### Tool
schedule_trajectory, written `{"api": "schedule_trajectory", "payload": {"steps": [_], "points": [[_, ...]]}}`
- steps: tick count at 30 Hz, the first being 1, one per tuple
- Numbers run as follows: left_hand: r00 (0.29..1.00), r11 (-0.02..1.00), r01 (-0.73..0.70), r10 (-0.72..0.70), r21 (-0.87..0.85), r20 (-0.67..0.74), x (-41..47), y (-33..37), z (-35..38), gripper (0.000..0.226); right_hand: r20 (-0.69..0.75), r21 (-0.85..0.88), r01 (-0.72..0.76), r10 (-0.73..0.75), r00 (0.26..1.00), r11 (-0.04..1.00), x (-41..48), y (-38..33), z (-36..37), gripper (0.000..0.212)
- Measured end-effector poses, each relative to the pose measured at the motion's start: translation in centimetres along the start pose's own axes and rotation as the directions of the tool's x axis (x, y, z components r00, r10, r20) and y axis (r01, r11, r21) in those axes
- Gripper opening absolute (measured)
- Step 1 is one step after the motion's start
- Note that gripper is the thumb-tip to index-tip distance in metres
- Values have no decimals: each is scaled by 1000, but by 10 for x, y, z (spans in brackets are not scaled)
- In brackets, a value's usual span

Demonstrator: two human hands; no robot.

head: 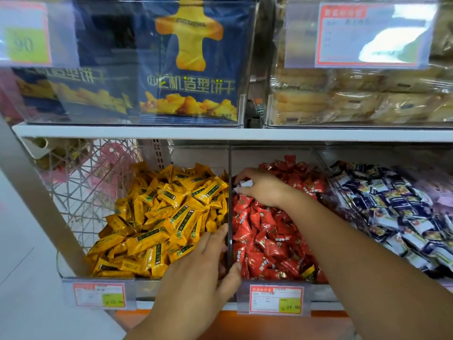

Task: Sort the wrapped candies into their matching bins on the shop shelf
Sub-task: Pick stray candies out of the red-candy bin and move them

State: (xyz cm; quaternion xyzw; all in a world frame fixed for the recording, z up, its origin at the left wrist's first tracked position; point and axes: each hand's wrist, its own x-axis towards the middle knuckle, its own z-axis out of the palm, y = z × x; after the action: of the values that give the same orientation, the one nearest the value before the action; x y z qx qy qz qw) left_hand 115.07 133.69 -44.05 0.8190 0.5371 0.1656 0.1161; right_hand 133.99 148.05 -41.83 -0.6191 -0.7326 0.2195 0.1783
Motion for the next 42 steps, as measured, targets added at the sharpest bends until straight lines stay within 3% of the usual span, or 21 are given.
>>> {"api": "schedule_trajectory", "payload": {"steps": [5, 9, 12, 14, 17, 19, 20, 22, 23, 25, 27, 29, 33, 36, 39, 42], "points": [[1000, 1000, -7, 7, -20, -22, -1, -2, 2, 68, 73, -27, -74, 76, 994, 997, -34, -5, -37, 24], [999, 999, 1, -3, -37, -38, -1, -3, 6, 69, -220, 62, -18, 31, 975, 998, -70, -1, -65, 19], [999, 998, 8, -11, -54, -52, -1, -6, 10, 69, -458, 80, -28, 62, 887, 996, -100, 19, -86, 25], [998, 998, 31, -34, -57, -45, 0, -7, 12, 70, -534, 90, -111, 142, 834, 990, -117, 44, -96, 24], [999, 998, 37, -39, -52, -30, 0, -7, 13, 69, -469, 79, -320, 318, 824, 944, -137, 73, -104, 28], [999, 997, 23, -24, -71, -25, -1, -5, 11, 67, -446, -190, -419, 302, 842, 888, -144, 76, -105, 33], [1000, 996, 17, -19, -82, -25, -1, -4, 10, 66, -473, -300, -395, 225, 852, 868, -143, 71, -104, 34], [999, 996, 5, -8, -89, -32, -1, -4, 10, 66, -471, -292, -215, 56, 881, 932, -142, 43, -98, 28], [999, 996, -3, -1, -94, -38, -1, -4, 10, 65, -384, -221, -90, -2, 923, 971, -141, 28, -90, 22], [999, 993, -14, 10, -115, -38, -2, -5, 10, 64, -6, -87, 31, -32, 999, 996, -138, 2, -65, 16], [999, 991, -18, 14, -131, -33, -2, -6, 9, 63, 339, -171, 54, 8, 941, 984, -129, -7, -37, 35], [999, 992, -23, 18, -125, -36, -3, -6, 8, 63, 467, -291, 68, 80, 880, 954, -117, -6, -16, 61], [999, 994, -27, 24, -106, -32, -3, -5, 8, 61, 448, -353, 113, 62, 892, 929, -97, 5, 14, 73], [999, 992, -31, 30, -121, -13, -3, -6, 8, 61, 232, -353, 78, 7, 973, 933, -90, 15, 19, 79], [1000, 992, -28, 29, -121, 1, -3, -5, 6, 60, 15, -203, 29, -26, 1000, 979, -85, 23, 9, 74], [1000, 994, -18, 19, -109, 2, -3, -5, 7, 61, -24, -58, -15, 13, 1000, 998, -91, 22, -25, 82]]}}
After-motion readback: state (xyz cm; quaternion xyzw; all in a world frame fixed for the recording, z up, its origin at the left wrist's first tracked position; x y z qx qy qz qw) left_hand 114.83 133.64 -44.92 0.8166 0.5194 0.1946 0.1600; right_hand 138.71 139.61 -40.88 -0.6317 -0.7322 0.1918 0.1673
